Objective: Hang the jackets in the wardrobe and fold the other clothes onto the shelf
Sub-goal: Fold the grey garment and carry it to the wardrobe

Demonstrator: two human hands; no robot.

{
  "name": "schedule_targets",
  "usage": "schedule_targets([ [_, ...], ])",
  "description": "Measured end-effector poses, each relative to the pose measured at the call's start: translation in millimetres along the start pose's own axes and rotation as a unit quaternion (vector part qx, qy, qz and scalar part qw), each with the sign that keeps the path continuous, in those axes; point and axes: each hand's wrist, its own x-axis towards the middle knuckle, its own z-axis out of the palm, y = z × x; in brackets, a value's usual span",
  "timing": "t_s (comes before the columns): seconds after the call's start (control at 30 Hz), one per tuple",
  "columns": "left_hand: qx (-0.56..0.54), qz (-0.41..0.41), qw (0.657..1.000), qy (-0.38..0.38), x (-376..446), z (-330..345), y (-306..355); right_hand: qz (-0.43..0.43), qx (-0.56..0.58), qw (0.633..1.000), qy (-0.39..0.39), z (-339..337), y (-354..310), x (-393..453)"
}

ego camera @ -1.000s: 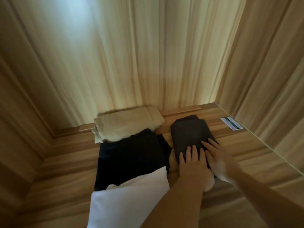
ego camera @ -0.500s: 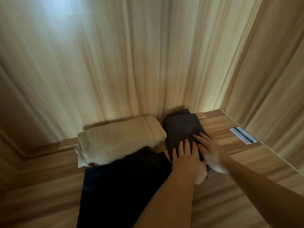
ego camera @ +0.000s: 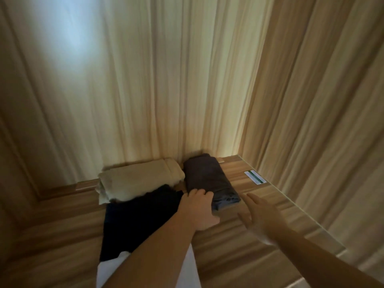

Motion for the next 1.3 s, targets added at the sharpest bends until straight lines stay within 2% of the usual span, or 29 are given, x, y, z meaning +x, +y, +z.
schedule_targets([
  [0.2, 0.059, -0.05, 0.995, 0.056, -128.7, -13.0, 48.3, -0.015, -0.009, 1.0, 0.009, -38.2, -26.1, -94.2],
  [0.3, 0.082, -0.088, 0.989, 0.088, -222.9, -12.0, 63.7, -0.059, 0.01, 0.998, 0.012, -48.8, -59.8, -159.3],
  [0.57, 0.099, -0.204, 0.958, 0.176, -428.5, -49.5, 60.1, -0.206, 0.054, 0.976, 0.036, -70.0, -192.5, -272.0],
  [0.7, 0.126, -0.236, 0.939, 0.216, -500.4, -72.5, 48.1, -0.243, 0.158, 0.957, 0.005, -82.5, -270.6, -298.4],
  [0.87, 0.164, -0.213, 0.921, 0.281, -555.9, -84.6, 35.6, -0.237, 0.338, 0.908, -0.064, -90.9, -347.3, -311.0],
  [1.0, 0.154, -0.226, 0.907, 0.32, -577.4, -82.5, 26.9, -0.219, 0.428, 0.871, -0.104, -94.8, -388.1, -318.7],
  [1.13, 0.14, -0.257, 0.901, 0.32, -584.6, -79.1, 22.4, -0.224, 0.482, 0.839, -0.116, -97.2, -403.0, -314.7],
  [1.3, 0.138, -0.295, 0.892, 0.315, -583.5, -80.0, 25.0, -0.244, 0.491, 0.828, -0.116, -93.5, -409.4, -303.3],
])
